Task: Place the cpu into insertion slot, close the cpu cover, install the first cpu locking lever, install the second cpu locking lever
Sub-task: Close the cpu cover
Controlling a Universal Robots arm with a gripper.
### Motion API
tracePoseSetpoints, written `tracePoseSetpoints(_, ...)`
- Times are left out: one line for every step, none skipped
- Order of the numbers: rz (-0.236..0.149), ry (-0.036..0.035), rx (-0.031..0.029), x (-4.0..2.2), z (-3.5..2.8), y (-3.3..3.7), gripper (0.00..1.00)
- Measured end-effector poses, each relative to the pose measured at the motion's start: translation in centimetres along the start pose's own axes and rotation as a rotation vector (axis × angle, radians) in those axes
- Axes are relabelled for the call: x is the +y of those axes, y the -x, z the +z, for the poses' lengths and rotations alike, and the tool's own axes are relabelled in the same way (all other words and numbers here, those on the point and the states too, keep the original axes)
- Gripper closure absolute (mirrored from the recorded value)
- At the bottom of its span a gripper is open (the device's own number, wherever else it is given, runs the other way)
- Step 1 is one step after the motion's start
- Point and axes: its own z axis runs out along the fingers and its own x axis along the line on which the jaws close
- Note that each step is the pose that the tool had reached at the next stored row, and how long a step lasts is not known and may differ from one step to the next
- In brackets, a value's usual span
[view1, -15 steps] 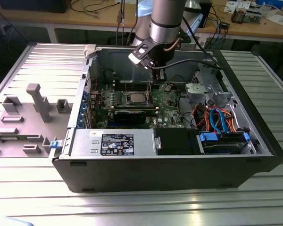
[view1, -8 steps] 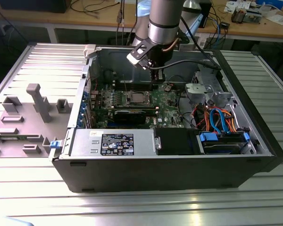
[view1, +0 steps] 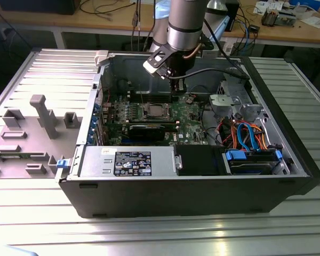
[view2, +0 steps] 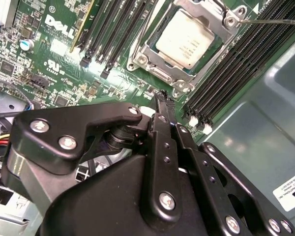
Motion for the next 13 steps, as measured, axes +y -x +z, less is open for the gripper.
tracePoseSetpoints(0.0, 0.0, 0.0, -0.16, 0.01, -0.01, 0.89)
tracePoseSetpoints(0.0, 0.0, 0.0001, -0.31, 0.03, -0.02, 0.89)
tracePoseSetpoints(0.0, 0.0001, 0.0, -0.45, 0.03, -0.03, 0.89)
tracePoseSetpoints(0.0, 0.0, 0.0001, -0.65, 0.04, -0.04, 0.89)
tracePoseSetpoints(0.0, 0.0001, 0.0001, -0.85, 0.05, -0.05, 0.89)
tracePoseSetpoints(0.0, 0.0001, 0.0001, -1.17, 0.06, -0.07, 0.89)
tracePoseSetpoints(0.0, 0.0001, 0.0002, -1.47, 0.08, -0.09, 0.89)
tracePoseSetpoints(0.0, 0.0001, 0.0002, -1.65, 0.09, -0.1, 0.89)
tracePoseSetpoints(0.0, 0.0001, 0.0001, -1.79, 0.1, -0.11, 0.89)
tracePoseSetpoints(0.0, 0.0001, 0.0, -2.01, 0.12, -0.12, 0.89)
tracePoseSetpoints(0.0, 0.0, 0.0001, -2.12, 0.13, -0.12, 0.89)
tracePoseSetpoints(0.0, 0.0, 0.0, -2.22, 0.14, -0.13, 0.89)
tracePoseSetpoints(0.0, 0.0, -0.0001, -2.36, 0.16, -0.13, 0.89)
